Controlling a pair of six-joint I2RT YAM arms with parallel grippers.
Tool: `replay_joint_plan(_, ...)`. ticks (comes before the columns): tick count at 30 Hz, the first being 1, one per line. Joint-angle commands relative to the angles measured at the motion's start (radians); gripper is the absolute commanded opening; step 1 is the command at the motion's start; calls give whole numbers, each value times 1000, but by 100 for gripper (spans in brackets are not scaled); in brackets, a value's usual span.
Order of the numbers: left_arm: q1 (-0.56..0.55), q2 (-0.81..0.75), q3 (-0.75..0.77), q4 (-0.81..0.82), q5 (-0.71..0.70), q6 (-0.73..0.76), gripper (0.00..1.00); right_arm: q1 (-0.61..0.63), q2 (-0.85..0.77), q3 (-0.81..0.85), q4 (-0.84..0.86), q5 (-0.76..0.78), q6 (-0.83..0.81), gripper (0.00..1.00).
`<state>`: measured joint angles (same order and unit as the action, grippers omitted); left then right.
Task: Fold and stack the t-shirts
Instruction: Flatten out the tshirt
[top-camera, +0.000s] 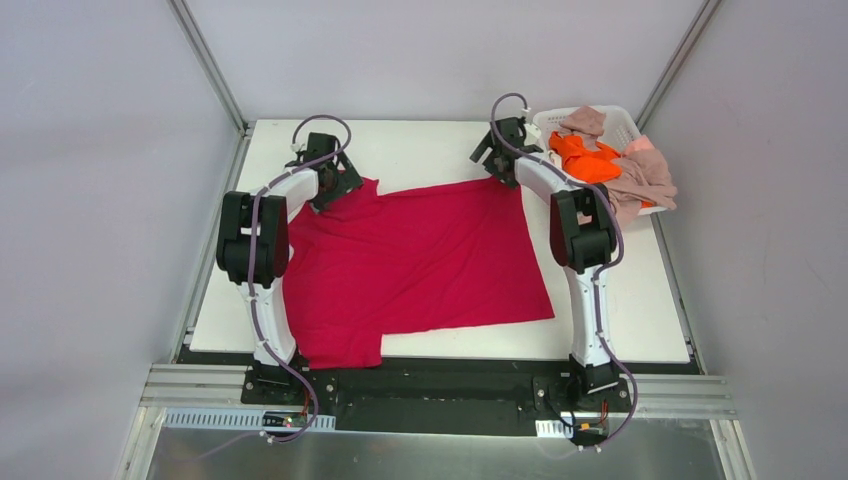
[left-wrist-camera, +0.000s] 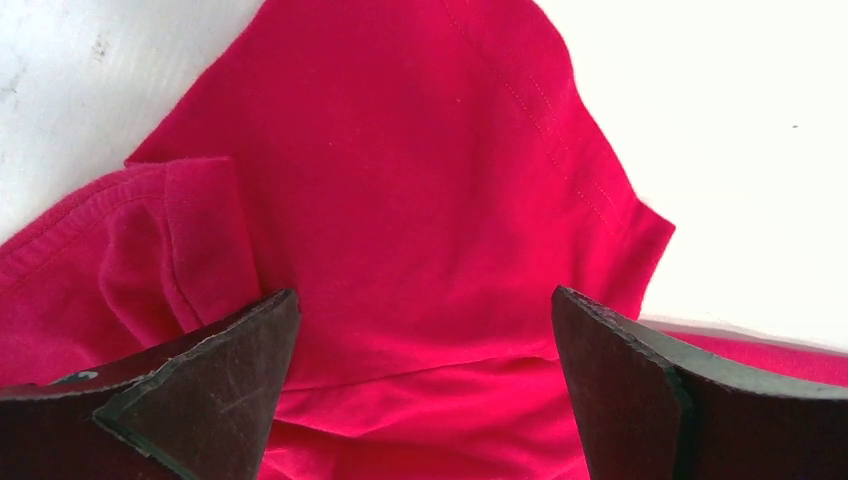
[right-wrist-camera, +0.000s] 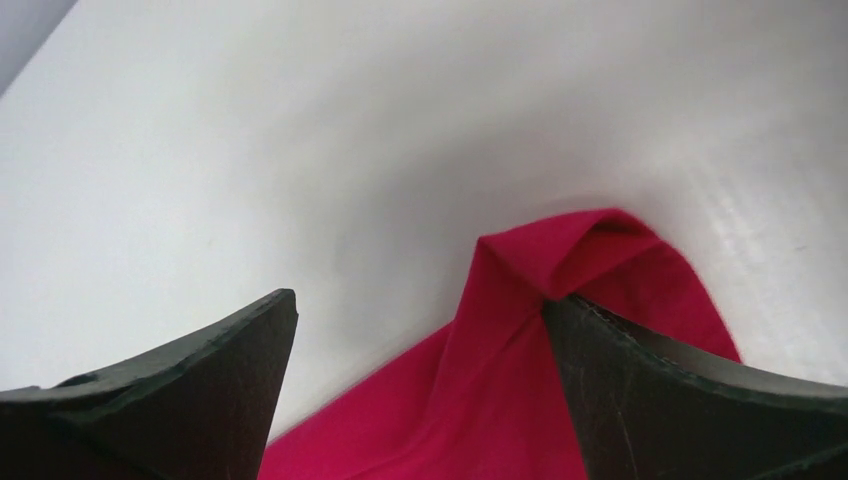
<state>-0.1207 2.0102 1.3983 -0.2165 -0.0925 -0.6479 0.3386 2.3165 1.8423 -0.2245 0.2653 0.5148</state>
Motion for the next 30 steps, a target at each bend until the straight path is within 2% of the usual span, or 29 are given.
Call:
replay_joint_plan(1, 56, 57, 27, -62, -40, -26, 99, -67, 20, 41, -135, 31, 76, 99)
replay_joint_plan(5, 78, 134, 141, -68, -1, -32, 99, -92, -17, -30, -115, -9, 77, 99)
replay_joint_plan(10, 79, 260, 341, -79, 63, 4, 99, -94, -64, -63, -92, 10, 46, 99)
replay_joint_plan(16, 88, 393, 549, -124, 70, -1, 99, -99, -19, 32, -117, 29, 18, 99)
replay_joint_plan(18, 94, 461, 675, -151, 90, -7, 99, -102, 18, 99, -132, 48, 11, 99)
replay_joint_plan(25, 102, 643, 939, -193, 137, -42, 99, -116, 74, 207, -188, 63, 13, 99)
replay_joint_plan(30, 111, 668, 995, -195, 127, -70, 99, -119, 122, 286, -164, -2, -70, 99)
